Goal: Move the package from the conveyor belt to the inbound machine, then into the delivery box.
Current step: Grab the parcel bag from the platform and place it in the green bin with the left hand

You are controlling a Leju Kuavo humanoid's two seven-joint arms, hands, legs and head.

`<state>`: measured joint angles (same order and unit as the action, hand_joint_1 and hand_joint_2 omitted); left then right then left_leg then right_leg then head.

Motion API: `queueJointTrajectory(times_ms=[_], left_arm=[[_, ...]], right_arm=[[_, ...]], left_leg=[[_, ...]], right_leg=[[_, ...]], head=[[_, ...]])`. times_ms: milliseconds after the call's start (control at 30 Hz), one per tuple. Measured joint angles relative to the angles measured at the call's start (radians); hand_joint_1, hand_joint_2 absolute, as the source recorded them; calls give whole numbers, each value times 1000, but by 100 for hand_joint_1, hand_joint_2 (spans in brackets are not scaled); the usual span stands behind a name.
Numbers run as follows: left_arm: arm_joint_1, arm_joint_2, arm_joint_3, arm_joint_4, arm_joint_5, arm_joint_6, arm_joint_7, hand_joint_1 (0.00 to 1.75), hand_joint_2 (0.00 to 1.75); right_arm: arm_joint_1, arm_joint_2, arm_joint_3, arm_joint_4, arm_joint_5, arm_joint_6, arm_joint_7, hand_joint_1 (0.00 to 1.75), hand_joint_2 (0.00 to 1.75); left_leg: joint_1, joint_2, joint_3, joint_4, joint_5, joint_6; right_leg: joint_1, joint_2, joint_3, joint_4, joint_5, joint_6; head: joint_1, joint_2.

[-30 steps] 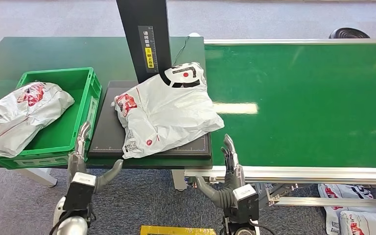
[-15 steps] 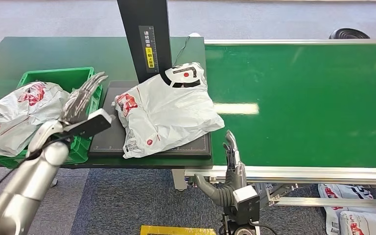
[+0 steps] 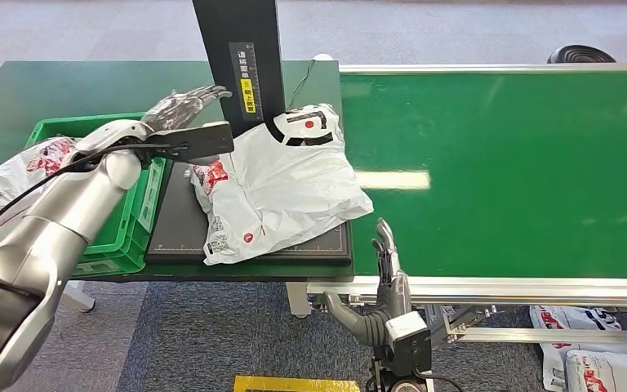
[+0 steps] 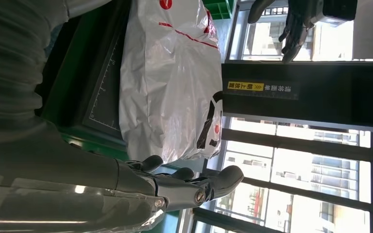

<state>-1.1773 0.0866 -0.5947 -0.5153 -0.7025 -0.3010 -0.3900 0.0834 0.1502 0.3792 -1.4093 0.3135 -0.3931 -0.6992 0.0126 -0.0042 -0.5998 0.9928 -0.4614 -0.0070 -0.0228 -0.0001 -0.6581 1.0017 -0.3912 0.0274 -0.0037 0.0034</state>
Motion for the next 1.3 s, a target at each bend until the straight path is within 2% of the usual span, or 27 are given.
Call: queueJointTrajectory(times_ms=[100,367,700,933,1133,1300], left_arm=[[-36,-28,-23,40,-7,-34,24,0,175],[-70,-88,-65,106,-22,-30,57,0,175],[-39,-152,-94,163,-40,-8,106,0,175],[15,-159,-100,189,-20,31,109,0,175],[75,-156,-91,198,-15,113,100,0,175],[91,-156,-81,198,-13,130,99,0,175]], right_arm=[[3,0,0,-4,-2,4,0,0,175],[8,2,-2,-5,-8,18,0,0,175],[3,31,-39,8,27,47,0,0,175],[1,37,-59,26,27,46,0,0,175],[-7,39,-69,37,33,49,0,0,175],[-8,40,-75,43,36,52,0,0,175]], left_leg=[[0,0,0,0,0,0],[0,0,0,0,0,0],[0,0,-1,0,0,0],[0,0,-1,0,0,0],[0,-1,-1,0,0,0],[0,-1,-1,0,0,0]], right_leg=[[0,0,0,0,0,0],[0,0,0,0,0,0],[0,0,0,0,0,0],[0,0,0,0,0,0],[0,0,0,0,0,0],[0,0,0,0,0,0]], head=[[0,0],[0,0],[0,0],[0,0],[0,0],[0,0]])
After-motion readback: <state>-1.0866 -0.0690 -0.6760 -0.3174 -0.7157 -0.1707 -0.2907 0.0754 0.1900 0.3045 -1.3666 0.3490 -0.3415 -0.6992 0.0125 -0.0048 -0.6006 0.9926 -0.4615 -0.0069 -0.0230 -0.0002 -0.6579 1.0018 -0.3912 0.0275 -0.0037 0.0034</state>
